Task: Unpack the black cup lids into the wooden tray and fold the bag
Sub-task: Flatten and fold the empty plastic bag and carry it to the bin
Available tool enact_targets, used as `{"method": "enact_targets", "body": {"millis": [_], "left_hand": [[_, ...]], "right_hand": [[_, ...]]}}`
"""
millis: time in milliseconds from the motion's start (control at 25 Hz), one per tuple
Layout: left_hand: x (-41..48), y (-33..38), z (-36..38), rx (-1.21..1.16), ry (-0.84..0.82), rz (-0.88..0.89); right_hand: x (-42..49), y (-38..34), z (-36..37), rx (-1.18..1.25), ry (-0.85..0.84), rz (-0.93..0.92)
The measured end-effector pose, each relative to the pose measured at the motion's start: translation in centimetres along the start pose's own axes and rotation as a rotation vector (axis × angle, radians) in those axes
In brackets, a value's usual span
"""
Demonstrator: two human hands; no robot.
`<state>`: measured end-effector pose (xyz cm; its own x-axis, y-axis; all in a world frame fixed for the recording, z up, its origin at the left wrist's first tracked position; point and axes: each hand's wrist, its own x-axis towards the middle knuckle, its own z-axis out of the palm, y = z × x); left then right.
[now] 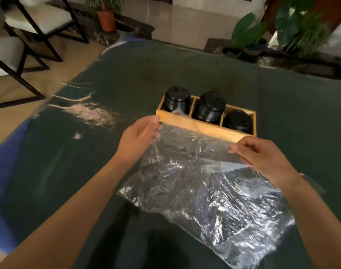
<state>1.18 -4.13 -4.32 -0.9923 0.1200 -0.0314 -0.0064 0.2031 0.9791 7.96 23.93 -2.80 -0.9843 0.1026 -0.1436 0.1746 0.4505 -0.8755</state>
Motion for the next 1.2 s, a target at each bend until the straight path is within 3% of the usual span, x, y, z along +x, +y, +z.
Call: {"method": "enact_targets", "body": {"millis": [120,320,560,680,760,1000,1080,1200], "left_hand": [[1.4,5.2,-0.3,0.147,-0.01,0.2],[2.5,10.7,-0.9,0.203,-0.083,0.282],[3.4,13.6,-1.0,0.139,0.173,0.295],[3.5,14.6,-1.1,0.362,0.285,0.498],[3.5,15.0,-0.9,0.443,0.298,0.617],[4.4,16.9,0.0,0.453,0.254,0.728],[4.2,18.3,0.4,0.431,0.197,0.766],[3.6,21.2,1.2,0.454,0.046,0.867]], "right_hand": [[-0.9,-3.7,-1.4,-0.144,0.002,-0.095],[-2.9,-8.8,-4.2,-0.152,0.061,-0.208],[-6.2,-10.8,-7.6,-0.298,0.103,-0.264],[-8.0,-10.5,-9.4,-0.298,0.151,-0.266],[-8.9,-9.9,-10.2,-0.264,0.184,-0.259],[-10.5,-8.1,-12.5,-0.192,0.269,-0.196],[-10.0,-8.2,-13.7,-0.258,0.208,-0.141],[-8.6,-10.1,-14.8,-0.536,-0.145,0.075]]}}
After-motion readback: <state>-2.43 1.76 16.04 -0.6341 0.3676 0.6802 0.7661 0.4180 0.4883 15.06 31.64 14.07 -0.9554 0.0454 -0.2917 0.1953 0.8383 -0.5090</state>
